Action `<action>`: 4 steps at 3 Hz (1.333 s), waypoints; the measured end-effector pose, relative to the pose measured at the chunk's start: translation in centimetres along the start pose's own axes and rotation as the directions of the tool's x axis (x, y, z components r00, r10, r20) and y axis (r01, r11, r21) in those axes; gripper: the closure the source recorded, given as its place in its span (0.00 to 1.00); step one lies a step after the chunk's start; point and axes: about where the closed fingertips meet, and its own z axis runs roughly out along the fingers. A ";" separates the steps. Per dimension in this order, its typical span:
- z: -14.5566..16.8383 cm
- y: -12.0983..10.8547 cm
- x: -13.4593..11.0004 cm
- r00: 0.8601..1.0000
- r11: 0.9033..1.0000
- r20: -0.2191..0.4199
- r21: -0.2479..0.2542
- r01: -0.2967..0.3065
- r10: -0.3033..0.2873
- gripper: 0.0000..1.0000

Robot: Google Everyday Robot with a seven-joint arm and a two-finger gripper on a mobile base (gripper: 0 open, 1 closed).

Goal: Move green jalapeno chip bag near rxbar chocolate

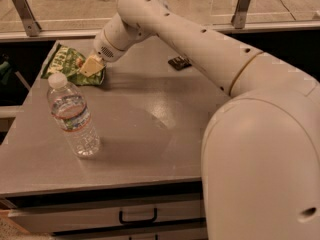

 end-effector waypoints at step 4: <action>-13.3 -13.8 1.4 0.996 0.906 -0.062 0.415 0.081 -0.061 1.00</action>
Offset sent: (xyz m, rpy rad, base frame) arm 0.0641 -0.1023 0.1288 -0.0288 -0.3162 -0.1935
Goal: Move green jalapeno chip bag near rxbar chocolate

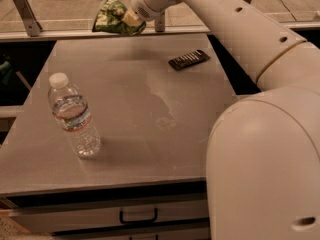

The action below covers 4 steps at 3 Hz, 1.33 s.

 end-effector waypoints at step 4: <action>2.3 -2.7 10.5 0.996 0.996 -0.062 0.066 -0.062 0.066 0.35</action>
Offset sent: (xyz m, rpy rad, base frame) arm 0.0504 -0.0762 -0.0758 0.0333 0.0137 -0.1208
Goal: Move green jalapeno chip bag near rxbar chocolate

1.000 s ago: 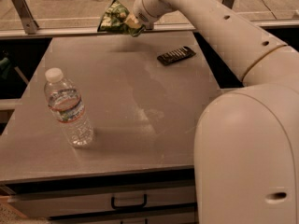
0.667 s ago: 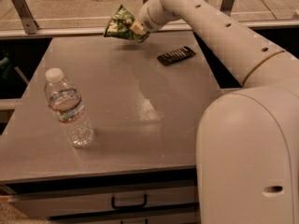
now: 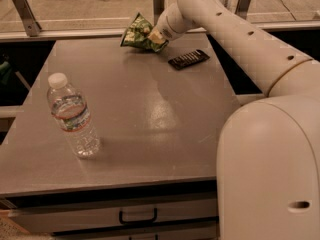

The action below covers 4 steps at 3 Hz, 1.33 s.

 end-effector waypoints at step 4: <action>-11.7 0.3 -0.5 0.981 0.994 0.185 0.105 0.040 -0.059 0.00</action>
Offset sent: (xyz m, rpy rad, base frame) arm -0.0047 -0.0285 0.0142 -0.0282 -0.0435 -0.0013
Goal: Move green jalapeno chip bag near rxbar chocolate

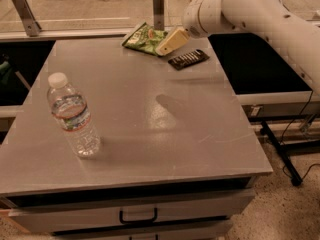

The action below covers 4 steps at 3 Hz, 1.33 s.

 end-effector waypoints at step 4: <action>-13.6 2.1 -6.6 0.977 0.968 0.178 0.241 0.070 -0.115 0.00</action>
Offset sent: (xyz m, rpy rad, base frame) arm -0.3345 -0.1961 0.0893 0.0784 -0.3860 -0.2849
